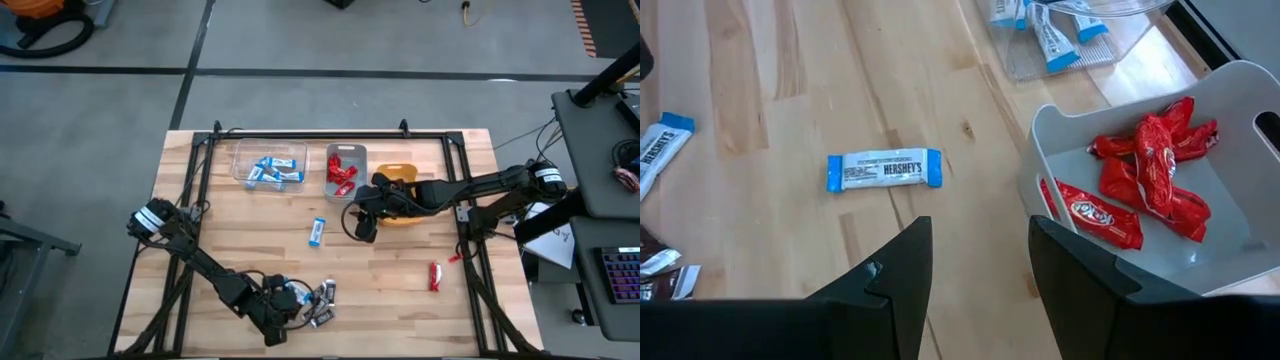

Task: Organize candy in baskets
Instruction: Put the brown chocolate into the yellow bin

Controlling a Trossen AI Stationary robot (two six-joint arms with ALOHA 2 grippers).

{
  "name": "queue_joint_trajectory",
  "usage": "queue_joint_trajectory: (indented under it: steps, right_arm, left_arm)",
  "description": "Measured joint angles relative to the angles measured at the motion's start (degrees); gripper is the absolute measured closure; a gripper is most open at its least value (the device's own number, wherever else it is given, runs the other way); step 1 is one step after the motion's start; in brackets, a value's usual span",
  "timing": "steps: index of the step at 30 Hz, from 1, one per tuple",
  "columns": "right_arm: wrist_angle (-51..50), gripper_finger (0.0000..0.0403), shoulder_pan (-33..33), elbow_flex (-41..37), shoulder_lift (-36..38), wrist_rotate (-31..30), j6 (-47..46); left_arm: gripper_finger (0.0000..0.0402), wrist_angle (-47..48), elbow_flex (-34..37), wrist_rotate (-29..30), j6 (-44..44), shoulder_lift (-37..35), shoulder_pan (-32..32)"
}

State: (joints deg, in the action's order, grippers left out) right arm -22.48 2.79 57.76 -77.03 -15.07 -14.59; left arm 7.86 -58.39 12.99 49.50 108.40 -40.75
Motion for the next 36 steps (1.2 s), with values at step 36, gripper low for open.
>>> queue_joint_trajectory:
  steps: [36]
  right_arm:
    - [49.1,0.0243,13.1,-13.5,0.0,0.5,11.8]
  left_arm:
    - [0.0400,3.0,0.4,28.7,-39.5,-16.2,14.4]
